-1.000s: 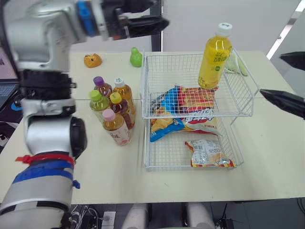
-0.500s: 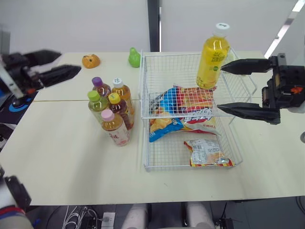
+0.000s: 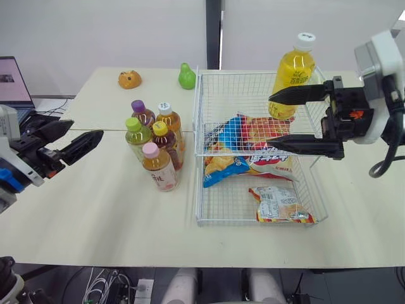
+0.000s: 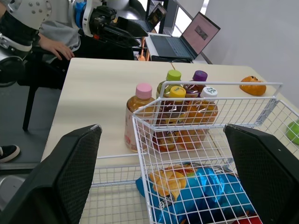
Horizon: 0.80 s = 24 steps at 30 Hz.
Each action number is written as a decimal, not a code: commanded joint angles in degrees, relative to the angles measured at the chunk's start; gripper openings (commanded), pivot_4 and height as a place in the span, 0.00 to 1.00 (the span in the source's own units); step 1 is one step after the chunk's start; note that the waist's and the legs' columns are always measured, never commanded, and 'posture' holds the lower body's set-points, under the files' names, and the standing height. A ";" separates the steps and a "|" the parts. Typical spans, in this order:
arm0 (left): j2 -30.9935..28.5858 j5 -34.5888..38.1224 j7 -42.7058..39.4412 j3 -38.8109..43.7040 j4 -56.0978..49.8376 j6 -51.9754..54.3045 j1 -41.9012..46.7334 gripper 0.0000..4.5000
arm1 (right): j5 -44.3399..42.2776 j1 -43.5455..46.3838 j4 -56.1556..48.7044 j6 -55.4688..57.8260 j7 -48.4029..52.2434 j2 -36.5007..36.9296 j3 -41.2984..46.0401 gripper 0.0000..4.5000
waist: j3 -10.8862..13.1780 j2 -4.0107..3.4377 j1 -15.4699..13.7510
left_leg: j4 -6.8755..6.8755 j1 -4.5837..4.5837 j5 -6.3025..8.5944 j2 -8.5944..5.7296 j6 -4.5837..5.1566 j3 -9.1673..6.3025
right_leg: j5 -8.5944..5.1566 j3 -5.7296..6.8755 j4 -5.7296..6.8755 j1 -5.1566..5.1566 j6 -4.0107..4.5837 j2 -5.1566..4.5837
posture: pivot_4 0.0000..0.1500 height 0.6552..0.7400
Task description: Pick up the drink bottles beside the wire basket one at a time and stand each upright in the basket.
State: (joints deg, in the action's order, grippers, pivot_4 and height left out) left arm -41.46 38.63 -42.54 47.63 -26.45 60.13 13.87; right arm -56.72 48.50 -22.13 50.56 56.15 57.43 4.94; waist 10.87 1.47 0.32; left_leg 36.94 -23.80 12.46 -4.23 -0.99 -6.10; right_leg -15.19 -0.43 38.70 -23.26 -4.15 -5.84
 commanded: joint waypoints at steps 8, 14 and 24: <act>5.90 -1.82 15.02 -11.86 -3.40 -5.84 2.10 0.99 | -2.69 1.87 -1.84 2.44 -0.20 -1.22 1.76 1.00 | 0.00 0.01 -0.23 | 0.03 -0.02 0.00 -0.03 0.00 0.01 | 0.01 0.01 0.00 0.02 -0.01 0.00 | 1.00 1.00; 8.84 -6.39 22.47 -18.54 -0.24 -10.31 5.66 0.99 | -3.19 1.91 -1.90 2.68 -0.49 -1.51 2.13 1.00 | 0.00 0.01 -0.23 | 0.01 -0.02 0.00 -0.03 0.00 0.01 | 0.02 0.01 0.00 0.01 -0.02 0.01 | 1.00 1.00; 10.11 -11.72 25.44 -25.90 7.78 -16.73 10.48 0.99 | -3.46 1.80 -2.29 2.99 -1.13 -1.50 2.57 1.00 | 0.00 0.02 -0.20 | 0.01 -0.03 0.00 -0.04 0.00 0.02 | 0.02 0.01 -0.01 0.00 -0.02 0.03 | 1.00 1.00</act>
State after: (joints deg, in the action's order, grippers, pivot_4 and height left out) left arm -31.27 27.51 -17.11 22.14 -18.30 45.31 23.27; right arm -59.67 48.93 -23.52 53.70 55.31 55.74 5.52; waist 10.87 1.49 0.13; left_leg 36.95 -23.82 12.46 -4.28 -0.98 -6.07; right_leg -15.17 -0.42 38.69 -23.26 -4.17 -5.82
